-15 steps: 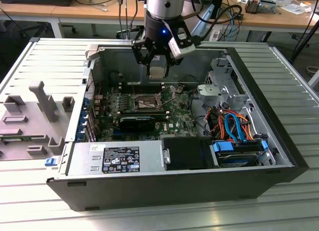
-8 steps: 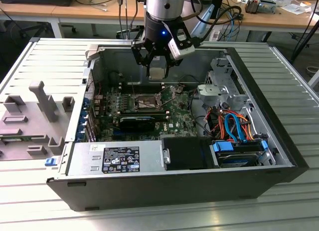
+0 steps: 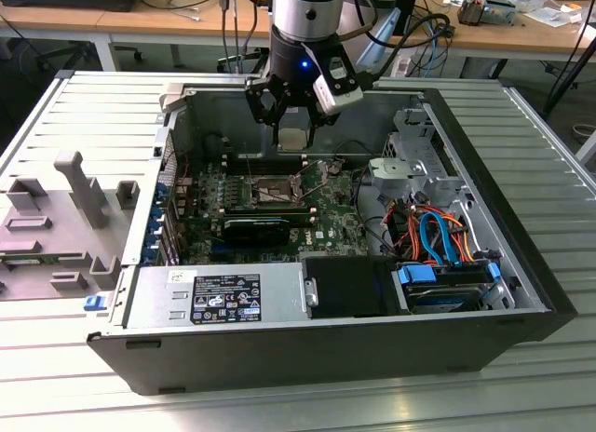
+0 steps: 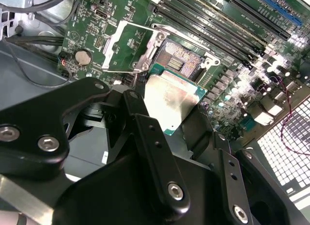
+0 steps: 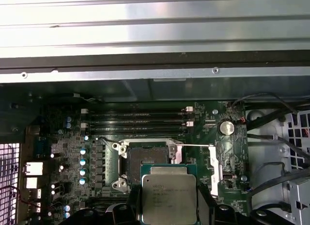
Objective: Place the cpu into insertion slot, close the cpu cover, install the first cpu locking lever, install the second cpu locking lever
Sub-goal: 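Place the cpu into insertion slot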
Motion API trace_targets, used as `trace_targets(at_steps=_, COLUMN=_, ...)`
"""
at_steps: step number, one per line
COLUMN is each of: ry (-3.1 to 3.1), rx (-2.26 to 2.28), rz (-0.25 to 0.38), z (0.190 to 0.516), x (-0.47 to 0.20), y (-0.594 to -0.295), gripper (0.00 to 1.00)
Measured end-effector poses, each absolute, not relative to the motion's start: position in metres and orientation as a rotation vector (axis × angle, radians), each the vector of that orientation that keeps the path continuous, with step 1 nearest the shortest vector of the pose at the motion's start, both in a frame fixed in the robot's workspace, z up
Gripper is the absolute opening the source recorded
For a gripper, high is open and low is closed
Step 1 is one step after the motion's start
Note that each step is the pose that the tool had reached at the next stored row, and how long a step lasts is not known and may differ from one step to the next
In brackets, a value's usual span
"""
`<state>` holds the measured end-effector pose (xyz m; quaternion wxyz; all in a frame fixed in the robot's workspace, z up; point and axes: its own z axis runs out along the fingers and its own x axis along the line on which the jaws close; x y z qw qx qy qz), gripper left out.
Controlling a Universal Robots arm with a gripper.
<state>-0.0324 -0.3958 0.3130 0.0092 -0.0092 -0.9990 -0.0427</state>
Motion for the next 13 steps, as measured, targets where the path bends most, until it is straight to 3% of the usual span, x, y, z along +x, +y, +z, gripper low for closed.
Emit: trace_targets(at_steps=13, ry=-3.120, rx=-0.025, rz=-0.133, z=0.3086, x=-0.0347, y=-0.3971, gripper=0.55)
